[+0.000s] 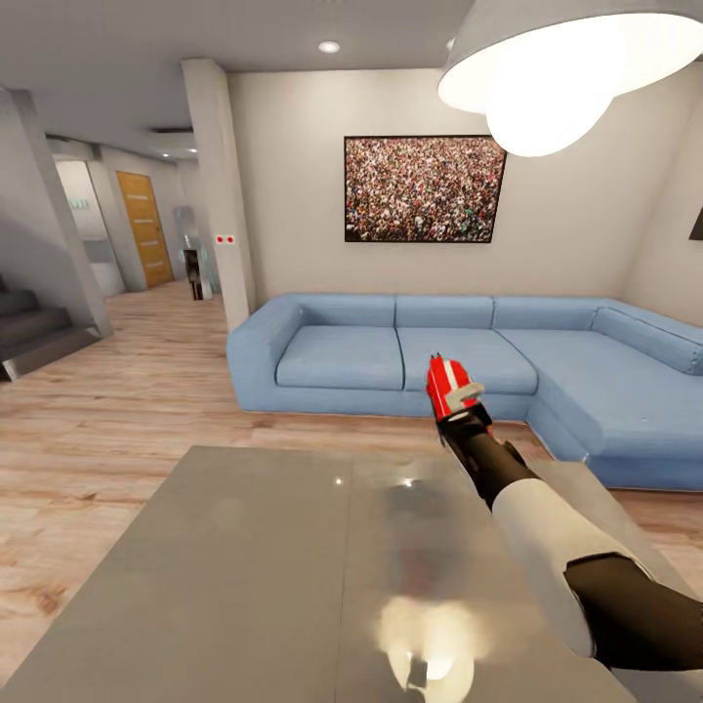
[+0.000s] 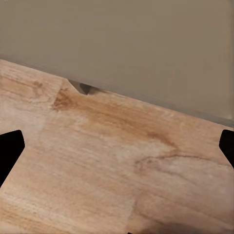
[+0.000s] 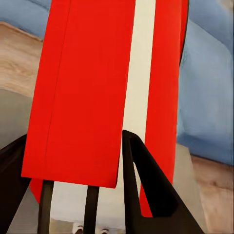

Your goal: Turn on the radio receiver that's on the table in the living room.

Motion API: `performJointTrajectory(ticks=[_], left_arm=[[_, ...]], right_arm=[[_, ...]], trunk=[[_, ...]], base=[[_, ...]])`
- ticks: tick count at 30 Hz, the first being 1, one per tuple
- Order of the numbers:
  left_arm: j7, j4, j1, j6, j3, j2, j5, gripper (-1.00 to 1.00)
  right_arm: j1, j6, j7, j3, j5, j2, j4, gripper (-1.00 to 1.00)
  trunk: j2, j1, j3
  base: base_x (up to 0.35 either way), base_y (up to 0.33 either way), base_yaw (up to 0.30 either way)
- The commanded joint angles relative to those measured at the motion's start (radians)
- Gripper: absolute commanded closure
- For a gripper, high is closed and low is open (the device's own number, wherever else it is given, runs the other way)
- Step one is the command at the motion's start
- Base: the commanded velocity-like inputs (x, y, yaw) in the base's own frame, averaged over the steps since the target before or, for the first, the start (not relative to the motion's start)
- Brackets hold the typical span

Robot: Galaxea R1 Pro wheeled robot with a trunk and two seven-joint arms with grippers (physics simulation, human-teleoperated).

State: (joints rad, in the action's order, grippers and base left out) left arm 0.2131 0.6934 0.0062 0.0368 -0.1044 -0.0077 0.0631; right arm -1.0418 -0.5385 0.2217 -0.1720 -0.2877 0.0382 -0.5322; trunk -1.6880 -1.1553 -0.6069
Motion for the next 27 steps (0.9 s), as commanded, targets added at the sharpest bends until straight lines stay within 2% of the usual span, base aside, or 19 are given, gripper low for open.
performJointTrajectory(ticks=[1, 4, 5, 6, 7, 8, 10, 16, 20, 25, 26, 27], left_arm=[[0.0, 0.0, 0.0, 0.0, 0.0, 0.0, 0.0, -1.0], [0.0, 0.0, 0.0, 0.0, 0.0, 0.0, 0.0, -1.0], [0.0, 0.0, 0.0, 0.0, 0.0, 0.0, 0.0, -1.0], [0.0, 0.0, 0.0, 0.0, 0.0, 0.0, 0.0, -1.0], [0.0, 0.0, 0.0, 0.0, 0.0, 0.0, 0.0, -1.0], [0.0, 0.0, 0.0, 0.0, 0.0, 0.0, 0.0, -1.0], [0.0, 0.0, 0.0, 0.0, 0.0, 0.0, 0.0, -1.0], [0.0, 0.0, 0.0, 0.0, 0.0, 0.0, 0.0, -1.0], [0.001, 0.0, 0.0, 0.0, -0.001, 0.0, 0.0, -1.0], [0.002, 0.0, 0.0, 0.0, -0.001, 0.0, 0.0, -1.0], [0.002, 0.0, 0.0, 0.0, -0.001, 0.0, 0.0, -1.0], [0.002, 0.0, 0.0, 0.0, -0.001, 0.0, 0.0, -1.0]], right_arm=[[0.0, 0.004, 0.032, -0.009, -0.004, 0.008, 0.0, 1.0], [0.0, 0.008, 0.114, -0.078, -0.021, 0.019, 0.001, 1.0], [0.0, 0.009, 0.168, -0.148, -0.029, 0.023, 0.001, 1.0], [0.0, 0.01, 0.206, -0.199, -0.032, 0.024, 0.001, 1.0], [0.0, 0.01, 0.225, -0.224, -0.032, 0.024, 0.001, 1.0], [0.0, 0.011, 0.264, -0.27, -0.033, 0.025, 0.001, 1.0], [0.003, 0.012, 0.341, -0.335, -0.032, 0.027, 0.001, 1.0], [0.007, 0.059, 0.512, -0.43, -0.034, 0.032, 0.005, 1.0], [0.009, 0.074, 0.641, -0.54, -0.031, 0.031, 0.008, 1.0], [0.011, 0.07, 0.693, -0.649, -0.029, 0.031, 0.015, 1.0], [0.011, 0.069, 0.695, -0.66, -0.029, 0.031, 0.019, 1.0], [0.011, 0.068, 0.707, -0.696, -0.029, 0.031, 0.035, 1.0]], trunk=[[0.0, 0.0, 0.0], [0.0, 0.0, 0.0], [0.0, 0.0, 0.0], [0.0, 0.0, 0.0], [0.0, 0.0, 0.0], [0.0, 0.0, 0.0], [0.0, 0.0, 0.0], [0.0, 0.0, 0.0], [0.0, 0.0, 0.0], [0.0, 0.0, 0.0], [0.0, 0.0, 0.0], [0.0, 0.0, 0.0]], base=[[0.0, 0.0, 0.0], [0.0, 0.0, 0.0], [0.0, 0.0, 0.0], [0.0, 0.0, 0.0], [0.0, 0.0, 0.0], [0.0, 0.0, 0.0], [0.0, 0.0, 0.0], [0.0, 0.0, 0.0], [0.0, 0.0, 0.0], [0.0, 0.0, 0.0], [0.0, 0.0, 0.0], [0.0, 0.0, 0.0]])
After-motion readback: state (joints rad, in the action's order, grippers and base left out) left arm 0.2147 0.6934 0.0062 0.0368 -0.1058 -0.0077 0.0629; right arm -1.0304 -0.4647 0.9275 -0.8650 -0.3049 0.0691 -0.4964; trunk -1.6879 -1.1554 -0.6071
